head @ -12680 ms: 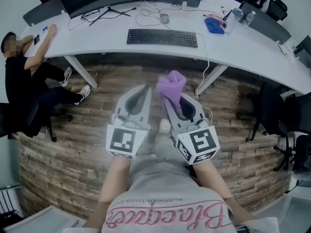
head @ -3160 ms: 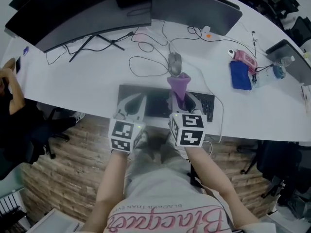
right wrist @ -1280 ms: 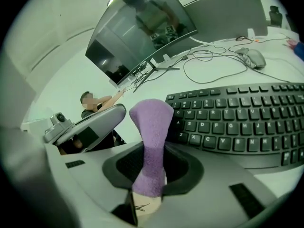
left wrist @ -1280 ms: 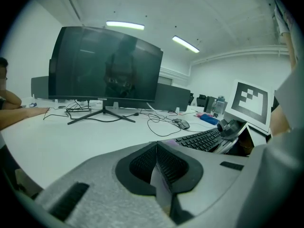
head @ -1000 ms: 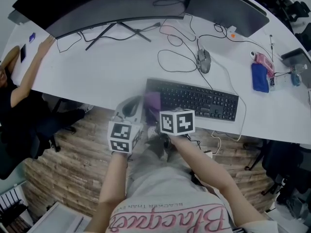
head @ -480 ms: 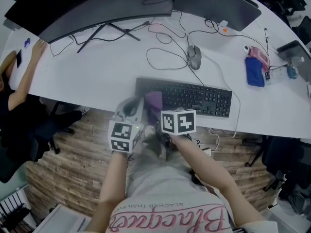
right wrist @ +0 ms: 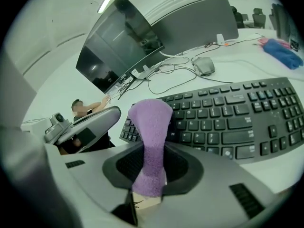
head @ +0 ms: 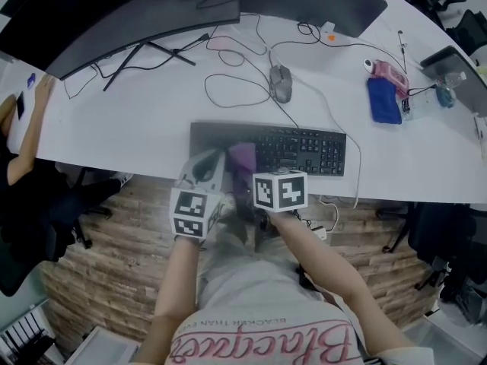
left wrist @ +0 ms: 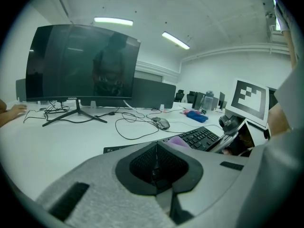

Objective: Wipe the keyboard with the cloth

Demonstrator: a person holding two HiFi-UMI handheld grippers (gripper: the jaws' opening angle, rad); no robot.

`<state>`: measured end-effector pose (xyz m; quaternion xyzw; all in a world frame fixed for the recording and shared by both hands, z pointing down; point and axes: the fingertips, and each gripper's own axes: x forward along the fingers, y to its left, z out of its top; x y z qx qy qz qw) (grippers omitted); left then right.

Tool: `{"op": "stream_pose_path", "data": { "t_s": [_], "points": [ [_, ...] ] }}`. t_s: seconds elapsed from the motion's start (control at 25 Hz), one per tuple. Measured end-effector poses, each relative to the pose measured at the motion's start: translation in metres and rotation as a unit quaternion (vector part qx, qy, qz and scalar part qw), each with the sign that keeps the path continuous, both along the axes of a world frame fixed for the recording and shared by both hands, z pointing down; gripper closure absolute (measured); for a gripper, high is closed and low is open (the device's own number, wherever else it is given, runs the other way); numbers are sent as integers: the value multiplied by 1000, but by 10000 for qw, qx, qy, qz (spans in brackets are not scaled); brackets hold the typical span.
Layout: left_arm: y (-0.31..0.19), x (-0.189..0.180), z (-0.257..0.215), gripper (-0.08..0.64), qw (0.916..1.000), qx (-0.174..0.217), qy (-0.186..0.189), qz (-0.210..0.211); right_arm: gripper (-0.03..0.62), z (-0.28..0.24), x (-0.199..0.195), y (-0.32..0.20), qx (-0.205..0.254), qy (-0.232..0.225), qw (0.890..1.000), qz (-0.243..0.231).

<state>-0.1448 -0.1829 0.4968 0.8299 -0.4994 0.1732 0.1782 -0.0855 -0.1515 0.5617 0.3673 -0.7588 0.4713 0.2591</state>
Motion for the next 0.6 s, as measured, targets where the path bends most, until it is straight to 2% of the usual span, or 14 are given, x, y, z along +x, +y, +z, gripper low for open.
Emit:
{"op": "stream_pose_path", "data": {
  "t_s": [0.6],
  "points": [
    [-1, 63, 6, 554, 9992, -99, -59, 388, 500, 3, 56, -1, 67, 95, 9999, 90]
  ]
}}
